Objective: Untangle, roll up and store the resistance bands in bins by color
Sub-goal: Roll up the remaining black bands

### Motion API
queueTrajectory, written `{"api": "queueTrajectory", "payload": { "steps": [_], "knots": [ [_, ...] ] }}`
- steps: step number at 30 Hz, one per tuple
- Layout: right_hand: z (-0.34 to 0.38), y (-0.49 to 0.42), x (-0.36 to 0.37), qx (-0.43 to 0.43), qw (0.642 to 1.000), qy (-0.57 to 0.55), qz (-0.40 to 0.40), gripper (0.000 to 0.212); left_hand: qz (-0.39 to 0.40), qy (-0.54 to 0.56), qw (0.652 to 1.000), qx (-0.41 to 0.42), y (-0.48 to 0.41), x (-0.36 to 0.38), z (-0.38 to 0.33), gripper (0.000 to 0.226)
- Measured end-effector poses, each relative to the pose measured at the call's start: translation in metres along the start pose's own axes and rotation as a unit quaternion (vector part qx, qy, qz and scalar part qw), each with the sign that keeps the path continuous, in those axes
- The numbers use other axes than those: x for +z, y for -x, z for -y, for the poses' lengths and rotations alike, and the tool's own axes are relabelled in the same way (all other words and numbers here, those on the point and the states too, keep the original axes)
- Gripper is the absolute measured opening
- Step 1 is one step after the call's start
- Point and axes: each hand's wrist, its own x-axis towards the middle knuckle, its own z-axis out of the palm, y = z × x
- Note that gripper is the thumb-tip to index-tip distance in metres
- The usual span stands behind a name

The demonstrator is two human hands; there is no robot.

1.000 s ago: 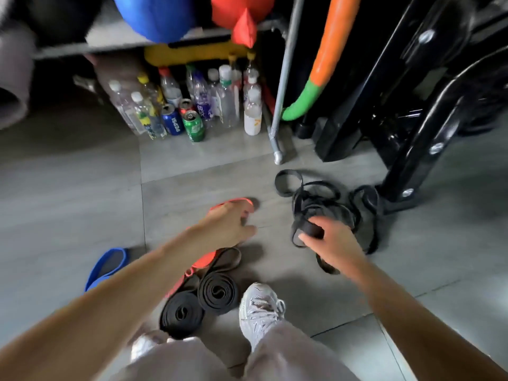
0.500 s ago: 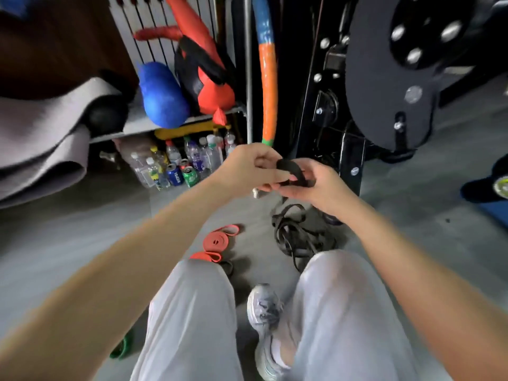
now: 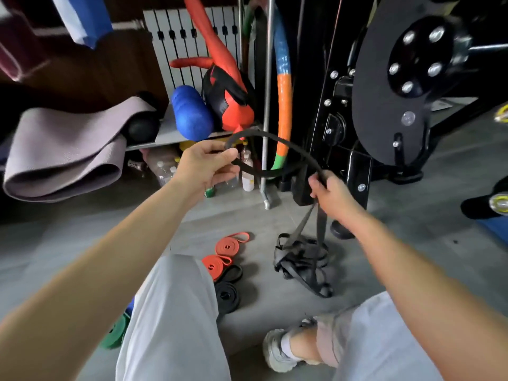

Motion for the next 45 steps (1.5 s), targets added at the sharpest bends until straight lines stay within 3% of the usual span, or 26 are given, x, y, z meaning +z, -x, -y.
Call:
{"api": "queueTrajectory", "payload": {
  "steps": [4,8,15,17,19,21,24,30,33,35,38,39,41,43,45],
  "knots": [
    [0.083,-0.018,-0.044,-0.078,0.991,-0.107,-0.032,0.01,0.011,-0.056,0.998,0.009,0.008,-0.003,-0.002,0.005],
    [0.138,-0.007,-0.058,-0.158,0.959,-0.233,0.005,0.012,0.017,-0.042,0.999,0.019,0.015,0.0,-0.007,0.005],
    [0.068,0.016,0.006,-0.042,0.993,-0.1,0.041,0.013,-0.029,-0.053,0.998,0.034,0.027,-0.021,0.0,0.008],
    [0.035,0.034,0.029,0.009,0.993,-0.035,0.112,0.01,-0.038,-0.079,0.996,0.03,0.032,-0.028,0.008,0.01],
    [0.009,0.053,0.049,0.056,0.975,0.019,0.216,0.021,-0.022,-0.121,0.992,0.017,0.038,-0.032,0.02,0.011],
    [-0.001,0.069,0.065,0.066,0.958,0.013,0.278,0.037,0.032,-0.23,0.973,-0.008,0.047,-0.031,0.038,0.013],
    [0.003,0.083,0.082,0.027,0.965,-0.099,0.242,0.047,0.1,-0.356,0.929,-0.015,0.066,-0.018,0.065,0.016],
    [0.009,0.095,0.089,-0.057,0.967,-0.164,0.187,0.022,0.106,-0.224,0.968,-0.024,0.082,-0.012,0.074,0.027],
    [0.007,0.102,0.09,-0.051,0.961,-0.203,0.178,0.023,0.078,-0.063,0.993,-0.069,0.088,-0.008,0.077,0.019],
    [0.004,0.106,0.089,-0.041,0.96,-0.213,0.175,0.026,0.044,0.059,0.99,-0.121,0.089,-0.011,0.081,0.018],
    [0.0,0.107,0.08,-0.015,0.968,-0.213,0.129,0.028,0.043,0.093,0.983,-0.151,0.091,-0.023,0.091,0.03],
    [-0.001,0.106,0.075,-0.016,0.975,-0.186,0.124,0.025,0.055,0.051,0.985,-0.158,0.093,-0.026,0.093,0.029],
    [0.0,0.104,0.065,-0.041,0.983,-0.091,0.153,0.018,0.086,-0.143,0.976,-0.142,0.098,-0.031,0.092,0.023],
    [0.005,0.102,0.059,-0.078,0.978,0.042,0.191,0.013,0.109,-0.381,0.916,-0.056,0.101,-0.032,0.084,0.029],
    [0.016,0.1,0.058,-0.117,0.956,0.162,0.216,0.019,0.141,-0.498,0.855,0.034,0.1,-0.027,0.07,0.053]
  ]
}}
